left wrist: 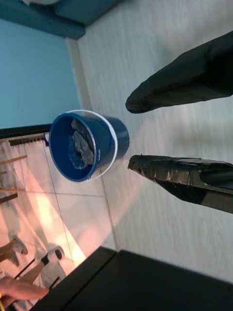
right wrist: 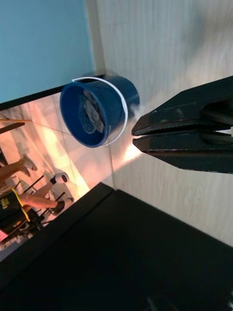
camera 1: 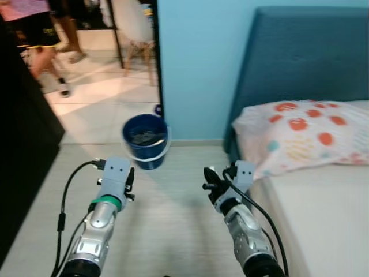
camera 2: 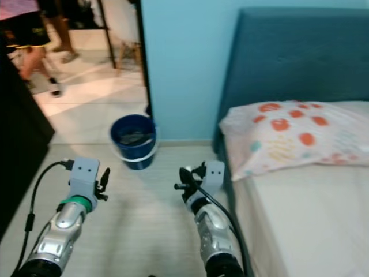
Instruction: Clean up the room
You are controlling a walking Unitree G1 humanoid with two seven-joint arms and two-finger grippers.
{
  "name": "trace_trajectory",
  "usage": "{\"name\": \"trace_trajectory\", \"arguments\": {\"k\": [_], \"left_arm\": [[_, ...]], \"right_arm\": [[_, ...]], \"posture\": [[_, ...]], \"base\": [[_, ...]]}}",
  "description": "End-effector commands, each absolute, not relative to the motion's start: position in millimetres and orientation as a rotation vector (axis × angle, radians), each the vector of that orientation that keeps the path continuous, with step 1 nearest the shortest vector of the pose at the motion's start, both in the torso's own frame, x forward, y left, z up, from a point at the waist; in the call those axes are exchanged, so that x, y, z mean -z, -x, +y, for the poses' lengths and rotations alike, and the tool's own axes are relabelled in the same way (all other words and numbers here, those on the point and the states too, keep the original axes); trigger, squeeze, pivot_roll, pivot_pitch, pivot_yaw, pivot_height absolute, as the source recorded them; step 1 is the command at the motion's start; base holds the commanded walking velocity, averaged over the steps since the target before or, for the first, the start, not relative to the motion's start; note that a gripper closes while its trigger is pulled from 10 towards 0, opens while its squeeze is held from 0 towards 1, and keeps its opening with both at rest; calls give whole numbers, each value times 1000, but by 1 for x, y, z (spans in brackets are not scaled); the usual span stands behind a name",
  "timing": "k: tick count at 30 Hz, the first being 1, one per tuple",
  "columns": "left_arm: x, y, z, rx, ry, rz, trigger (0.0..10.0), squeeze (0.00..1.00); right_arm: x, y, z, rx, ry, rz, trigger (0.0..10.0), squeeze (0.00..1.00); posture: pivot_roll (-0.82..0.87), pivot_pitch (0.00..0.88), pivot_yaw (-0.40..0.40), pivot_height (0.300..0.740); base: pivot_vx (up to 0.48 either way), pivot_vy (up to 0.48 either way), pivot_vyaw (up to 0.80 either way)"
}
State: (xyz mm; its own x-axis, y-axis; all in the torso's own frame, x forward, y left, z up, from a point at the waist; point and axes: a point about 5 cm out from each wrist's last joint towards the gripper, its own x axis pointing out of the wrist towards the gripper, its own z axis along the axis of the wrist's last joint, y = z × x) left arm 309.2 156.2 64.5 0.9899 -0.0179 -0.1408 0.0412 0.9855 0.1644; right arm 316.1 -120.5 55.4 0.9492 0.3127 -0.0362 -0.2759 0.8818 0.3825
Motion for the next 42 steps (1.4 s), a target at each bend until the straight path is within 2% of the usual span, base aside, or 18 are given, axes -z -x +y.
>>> {"name": "trace_trajectory", "arguments": {"k": [1,12,42], "left_arm": [[-62,-309,157,30,-162,146,10000,0],[-68,-312,152,65,-102,118,10000,0],[-73,-316,154,78,-82,94,10000,0]], "right_arm": [[-54,-315,-120,-305,-394,107,10000,0],[-55,-318,-122,-283,-413,109,10000,0],[-59,-323,-124,-297,-386,109,10000,0]], "posture": [[50,0,77,740],[50,0,79,740],[58,0,79,740]], "base": [[0,0,631],[26,0,0],[383,0,0]]}}
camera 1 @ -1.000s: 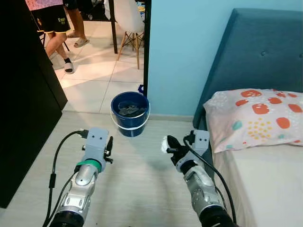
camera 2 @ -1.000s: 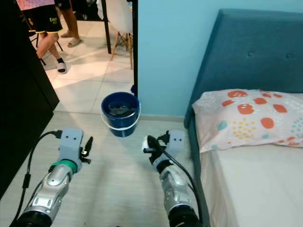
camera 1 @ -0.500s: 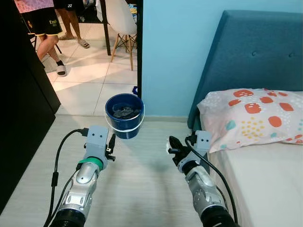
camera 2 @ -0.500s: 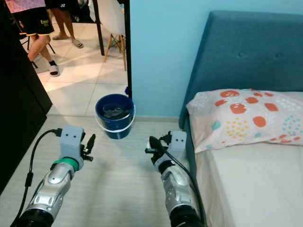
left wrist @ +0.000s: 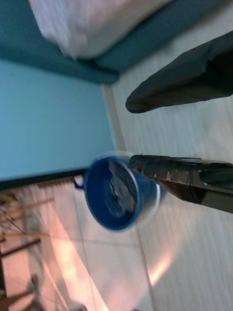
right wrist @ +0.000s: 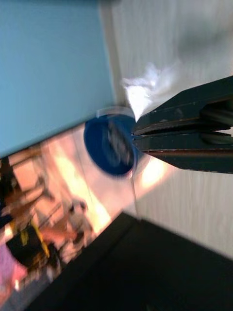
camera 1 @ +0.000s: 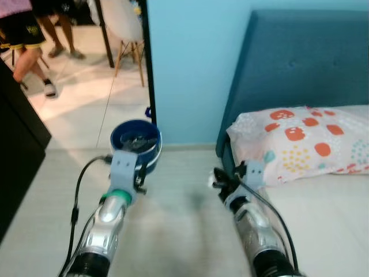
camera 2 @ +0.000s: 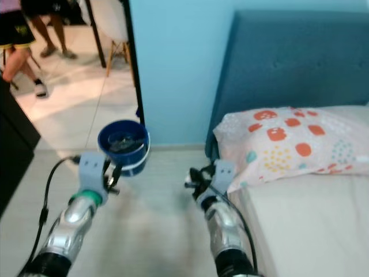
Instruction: Clean up the room
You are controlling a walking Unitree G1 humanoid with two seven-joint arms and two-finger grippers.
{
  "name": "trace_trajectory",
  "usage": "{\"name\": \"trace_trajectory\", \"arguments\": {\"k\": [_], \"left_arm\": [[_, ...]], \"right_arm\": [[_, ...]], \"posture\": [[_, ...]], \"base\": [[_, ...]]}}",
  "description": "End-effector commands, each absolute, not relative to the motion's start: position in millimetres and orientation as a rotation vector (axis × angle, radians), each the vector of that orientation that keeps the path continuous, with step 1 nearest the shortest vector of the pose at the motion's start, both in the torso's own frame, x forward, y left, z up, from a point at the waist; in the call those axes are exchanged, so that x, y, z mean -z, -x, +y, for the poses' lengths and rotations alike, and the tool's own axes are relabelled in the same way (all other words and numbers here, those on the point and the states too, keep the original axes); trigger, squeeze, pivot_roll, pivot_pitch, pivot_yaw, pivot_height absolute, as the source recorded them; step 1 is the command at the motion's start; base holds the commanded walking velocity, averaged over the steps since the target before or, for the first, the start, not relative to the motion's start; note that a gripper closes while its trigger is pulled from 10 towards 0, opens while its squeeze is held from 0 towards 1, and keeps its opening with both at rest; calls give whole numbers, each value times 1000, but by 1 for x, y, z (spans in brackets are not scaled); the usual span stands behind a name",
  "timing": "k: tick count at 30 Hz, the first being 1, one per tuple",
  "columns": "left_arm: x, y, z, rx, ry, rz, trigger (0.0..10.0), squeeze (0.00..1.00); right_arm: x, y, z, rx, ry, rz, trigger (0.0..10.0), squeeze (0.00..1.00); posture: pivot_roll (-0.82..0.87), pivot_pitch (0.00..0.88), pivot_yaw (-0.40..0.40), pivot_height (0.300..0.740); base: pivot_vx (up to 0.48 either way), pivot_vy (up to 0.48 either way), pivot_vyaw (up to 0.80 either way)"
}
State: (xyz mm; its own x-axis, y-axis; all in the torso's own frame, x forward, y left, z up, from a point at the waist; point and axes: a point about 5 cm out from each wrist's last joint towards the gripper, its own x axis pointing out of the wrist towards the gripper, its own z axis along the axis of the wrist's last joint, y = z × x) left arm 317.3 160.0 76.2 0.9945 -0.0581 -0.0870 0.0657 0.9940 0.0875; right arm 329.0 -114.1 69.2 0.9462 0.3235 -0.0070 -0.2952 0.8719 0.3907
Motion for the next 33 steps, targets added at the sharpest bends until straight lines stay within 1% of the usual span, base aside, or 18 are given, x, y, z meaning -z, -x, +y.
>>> {"name": "trace_trajectory", "arguments": {"k": [1,15,21,23,33], "left_arm": [[-73,-316,154,79,-83,93,10000,0],[-75,-319,154,93,-89,90,10000,0],[-76,-320,153,90,-88,90,10000,0],[-75,-320,153,89,-87,91,10000,0],[-74,-319,156,83,-85,92,10000,0]], "right_arm": [[-59,-323,-123,-299,-385,108,10000,0],[-61,-323,-122,-314,-368,91,10000,0],[-60,-323,-121,-323,-362,94,10000,0],[-60,-324,-122,-308,-396,94,10000,0],[-59,-323,-124,-299,-381,98,10000,0]], "posture": [[57,0,82,740],[57,0,93,740],[57,0,90,740],[57,0,88,740],[58,0,86,740]], "base": [[401,0,0],[401,0,0],[394,0,800],[390,0,0],[386,0,0]]}}
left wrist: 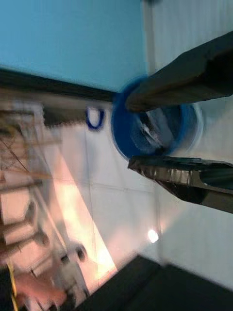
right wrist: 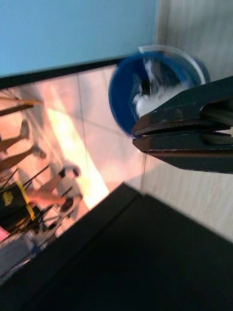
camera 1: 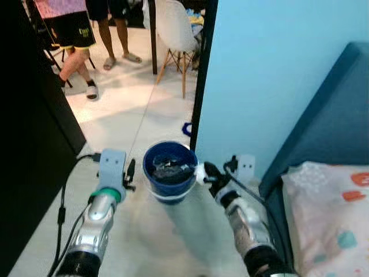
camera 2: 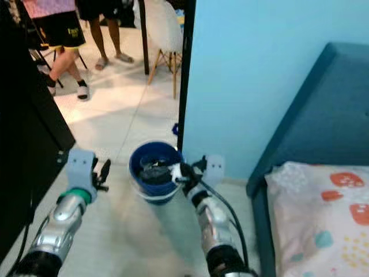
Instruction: Clean up the room
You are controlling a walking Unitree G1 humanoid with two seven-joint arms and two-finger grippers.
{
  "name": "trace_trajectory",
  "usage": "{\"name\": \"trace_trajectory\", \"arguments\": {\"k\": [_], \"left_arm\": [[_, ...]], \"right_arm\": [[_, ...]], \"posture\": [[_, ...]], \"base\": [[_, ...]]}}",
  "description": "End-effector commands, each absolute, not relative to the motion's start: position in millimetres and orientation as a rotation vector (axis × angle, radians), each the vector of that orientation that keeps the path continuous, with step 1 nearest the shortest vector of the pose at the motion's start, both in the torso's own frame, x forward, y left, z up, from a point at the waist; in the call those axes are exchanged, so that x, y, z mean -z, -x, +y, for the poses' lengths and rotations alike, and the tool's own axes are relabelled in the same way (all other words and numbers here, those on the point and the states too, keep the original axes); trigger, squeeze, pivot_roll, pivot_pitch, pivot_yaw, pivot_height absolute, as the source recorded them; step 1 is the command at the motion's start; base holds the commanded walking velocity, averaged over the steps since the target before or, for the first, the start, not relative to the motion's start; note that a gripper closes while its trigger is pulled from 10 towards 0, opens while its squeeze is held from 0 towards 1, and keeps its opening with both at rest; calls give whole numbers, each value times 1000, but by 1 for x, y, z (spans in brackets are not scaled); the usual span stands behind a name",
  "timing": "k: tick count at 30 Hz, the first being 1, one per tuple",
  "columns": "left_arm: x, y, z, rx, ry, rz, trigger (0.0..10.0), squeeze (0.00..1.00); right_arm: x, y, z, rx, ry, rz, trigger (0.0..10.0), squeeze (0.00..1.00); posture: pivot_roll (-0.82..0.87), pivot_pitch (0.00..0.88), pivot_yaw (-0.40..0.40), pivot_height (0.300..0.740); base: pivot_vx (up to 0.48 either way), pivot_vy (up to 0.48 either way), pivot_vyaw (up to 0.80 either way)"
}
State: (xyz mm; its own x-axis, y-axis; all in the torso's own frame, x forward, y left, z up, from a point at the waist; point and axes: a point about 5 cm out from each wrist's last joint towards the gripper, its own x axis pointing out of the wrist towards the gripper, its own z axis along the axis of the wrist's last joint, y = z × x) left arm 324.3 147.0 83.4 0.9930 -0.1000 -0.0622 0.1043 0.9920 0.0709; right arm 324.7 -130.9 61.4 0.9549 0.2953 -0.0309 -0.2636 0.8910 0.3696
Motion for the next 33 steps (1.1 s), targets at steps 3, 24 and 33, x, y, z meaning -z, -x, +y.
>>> {"name": "trace_trajectory", "arguments": {"k": [3,24,33], "left_arm": [[-74,-319,156,82,-85,92,10000,0],[-75,-320,154,96,-81,88,10000,0],[-74,-319,155,94,-80,89,10000,0]], "right_arm": [[-59,-323,-123,-298,-382,99,10000,0],[-58,-323,-125,-293,-371,105,10000,0],[-58,-323,-122,-298,-368,105,10000,0]], "posture": [[58,0,87,740],[50,0,90,740],[53,0,87,740]], "base": [[386,0,0],[385,0,0],[383,0,0]]}}
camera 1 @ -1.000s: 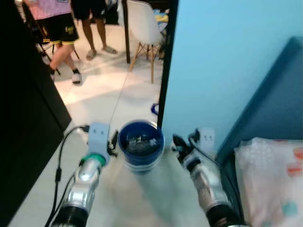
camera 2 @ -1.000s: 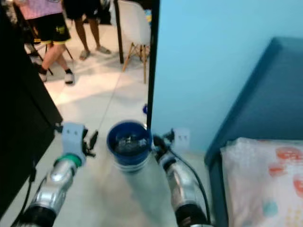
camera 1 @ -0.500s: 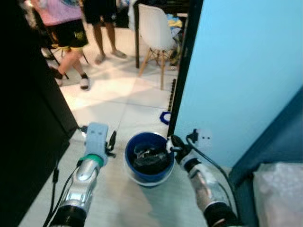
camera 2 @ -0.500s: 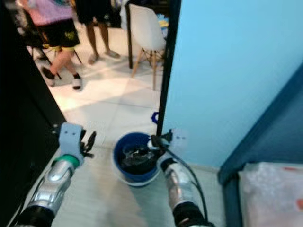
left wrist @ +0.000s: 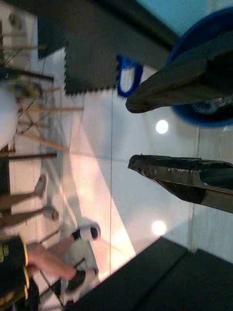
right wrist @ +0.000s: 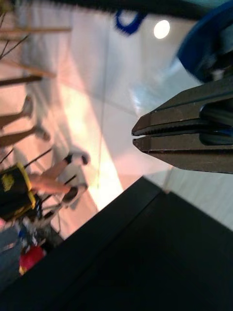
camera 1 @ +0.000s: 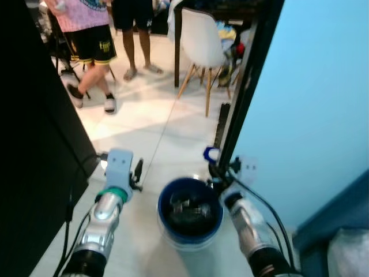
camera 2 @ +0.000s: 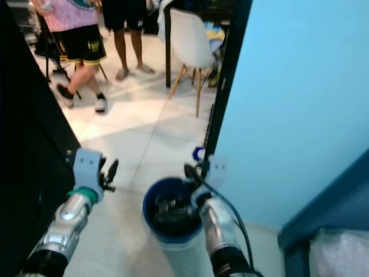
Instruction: Clean up the room
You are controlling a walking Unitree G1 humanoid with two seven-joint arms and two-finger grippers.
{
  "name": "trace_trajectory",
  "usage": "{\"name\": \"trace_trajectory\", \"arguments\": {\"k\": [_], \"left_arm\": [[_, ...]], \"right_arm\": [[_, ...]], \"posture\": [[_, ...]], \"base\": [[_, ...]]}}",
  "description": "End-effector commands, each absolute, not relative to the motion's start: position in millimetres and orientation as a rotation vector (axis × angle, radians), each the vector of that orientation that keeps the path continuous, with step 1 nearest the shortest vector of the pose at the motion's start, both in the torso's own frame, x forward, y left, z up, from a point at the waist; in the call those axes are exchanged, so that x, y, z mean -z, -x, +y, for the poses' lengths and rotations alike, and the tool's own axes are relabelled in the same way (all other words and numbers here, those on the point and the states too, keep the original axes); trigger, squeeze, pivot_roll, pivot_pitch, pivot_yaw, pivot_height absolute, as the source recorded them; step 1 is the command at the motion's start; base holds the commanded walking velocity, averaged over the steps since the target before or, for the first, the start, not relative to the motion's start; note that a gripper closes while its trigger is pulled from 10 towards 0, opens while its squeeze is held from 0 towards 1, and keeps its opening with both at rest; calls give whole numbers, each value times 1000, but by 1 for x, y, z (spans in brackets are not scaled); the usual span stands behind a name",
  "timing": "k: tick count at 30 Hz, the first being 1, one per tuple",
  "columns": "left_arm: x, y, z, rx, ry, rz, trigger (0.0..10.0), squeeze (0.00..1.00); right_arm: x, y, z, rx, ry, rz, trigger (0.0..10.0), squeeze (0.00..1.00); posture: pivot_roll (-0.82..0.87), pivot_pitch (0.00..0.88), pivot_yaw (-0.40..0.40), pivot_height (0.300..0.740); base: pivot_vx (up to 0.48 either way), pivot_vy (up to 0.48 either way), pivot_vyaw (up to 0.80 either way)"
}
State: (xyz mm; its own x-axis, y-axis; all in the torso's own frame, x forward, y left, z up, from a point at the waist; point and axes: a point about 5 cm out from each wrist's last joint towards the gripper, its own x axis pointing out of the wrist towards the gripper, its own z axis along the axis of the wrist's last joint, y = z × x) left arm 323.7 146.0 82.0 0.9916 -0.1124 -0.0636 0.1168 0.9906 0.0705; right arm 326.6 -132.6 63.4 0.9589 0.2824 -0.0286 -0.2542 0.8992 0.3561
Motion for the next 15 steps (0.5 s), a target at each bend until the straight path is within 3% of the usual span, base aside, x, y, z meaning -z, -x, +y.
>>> {"name": "trace_trajectory", "arguments": {"k": [1,7,15], "left_arm": [[-74,-319,155,94,-80,88,10000,0],[-74,-319,155,91,-82,87,10000,0],[-74,-320,156,68,-93,94,10000,0]], "right_arm": [[-58,-323,-122,-300,-368,105,10000,0],[-58,-323,-121,-305,-365,106,10000,0],[-59,-325,-119,-307,-377,104,10000,0]], "posture": [[53,0,87,740],[53,0,85,740],[58,0,81,740]], "base": [[379,0,0],[361,0,0],[0,0,0]]}}
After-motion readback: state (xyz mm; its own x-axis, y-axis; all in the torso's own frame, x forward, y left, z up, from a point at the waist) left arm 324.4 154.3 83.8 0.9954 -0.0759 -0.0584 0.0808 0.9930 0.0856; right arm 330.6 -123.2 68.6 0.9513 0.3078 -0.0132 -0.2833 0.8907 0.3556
